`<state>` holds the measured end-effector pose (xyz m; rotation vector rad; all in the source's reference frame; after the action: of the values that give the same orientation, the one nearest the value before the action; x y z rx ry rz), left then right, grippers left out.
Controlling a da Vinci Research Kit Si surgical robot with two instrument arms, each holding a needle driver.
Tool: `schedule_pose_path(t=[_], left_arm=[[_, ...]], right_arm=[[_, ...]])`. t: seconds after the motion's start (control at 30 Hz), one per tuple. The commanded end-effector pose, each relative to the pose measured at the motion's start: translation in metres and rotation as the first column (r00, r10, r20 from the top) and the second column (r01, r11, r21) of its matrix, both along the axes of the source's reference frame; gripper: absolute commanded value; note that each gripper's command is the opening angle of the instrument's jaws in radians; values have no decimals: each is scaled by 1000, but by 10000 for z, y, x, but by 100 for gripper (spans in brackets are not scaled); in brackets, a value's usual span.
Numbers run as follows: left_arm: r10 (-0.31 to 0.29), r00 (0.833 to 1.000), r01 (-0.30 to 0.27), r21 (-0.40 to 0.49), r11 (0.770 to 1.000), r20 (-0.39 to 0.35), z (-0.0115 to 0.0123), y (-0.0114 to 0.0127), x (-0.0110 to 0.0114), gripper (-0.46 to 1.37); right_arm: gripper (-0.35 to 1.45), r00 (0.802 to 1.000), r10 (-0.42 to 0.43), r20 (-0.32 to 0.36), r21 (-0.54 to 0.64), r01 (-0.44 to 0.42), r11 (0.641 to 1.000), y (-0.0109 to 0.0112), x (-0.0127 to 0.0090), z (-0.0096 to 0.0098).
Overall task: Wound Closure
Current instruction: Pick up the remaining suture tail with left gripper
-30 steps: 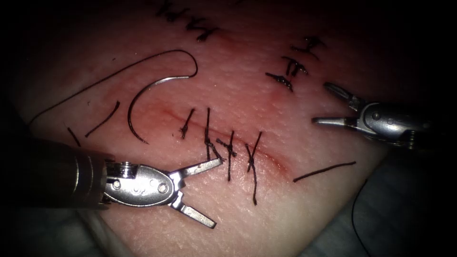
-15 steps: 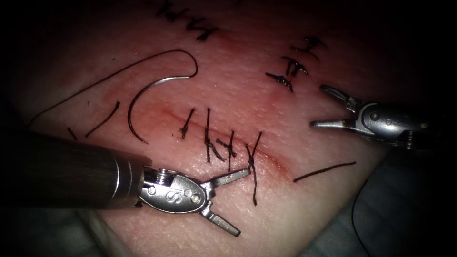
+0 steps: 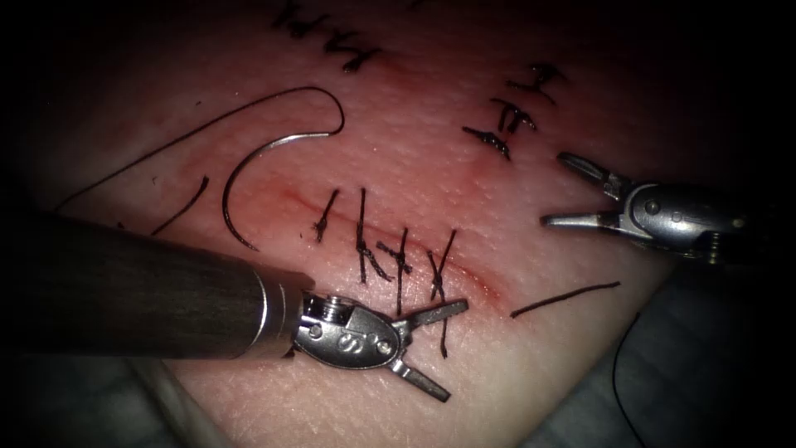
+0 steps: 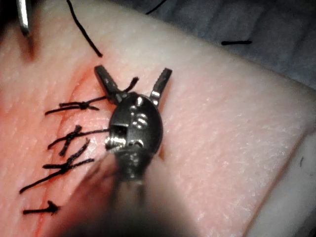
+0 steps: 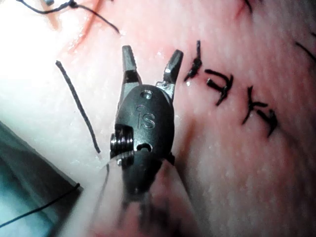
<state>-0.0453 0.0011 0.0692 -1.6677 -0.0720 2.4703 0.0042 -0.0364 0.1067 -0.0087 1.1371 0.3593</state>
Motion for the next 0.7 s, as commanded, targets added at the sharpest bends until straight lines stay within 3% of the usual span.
schedule_pose_path(t=[0.03, 0.27, 0.33, 0.43, 0.7], left_arm=[[5, 1000, -5, 0, 1000, 2, 2, 0, 1, 62], [12, 1000, -12, -6, 1000, 5, 14, 4, 4, 37], [12, 1000, -12, -8, 1000, 5, 15, 4, 4, 15], [12, 1000, -12, -9, 1000, 4, 16, 3, 3, -35], [63, 997, -62, -32, 998, 33, 14, 5, 3, -35]], right_arm=[[91, 1000, 0, -1, 0, 0, 1000, 0, 0, 0], [91, 1000, -1, 3, 0, 1, 1000, -2, 0, -1], [91, 1000, 1, 5, -1, -1, 1000, -3, 0, -1], [91, 1000, 1, 5, -1, -1, 1000, -3, 0, -2], [90, 1000, 6, 11, -2, -6, 1000, -3, 0, -2]])
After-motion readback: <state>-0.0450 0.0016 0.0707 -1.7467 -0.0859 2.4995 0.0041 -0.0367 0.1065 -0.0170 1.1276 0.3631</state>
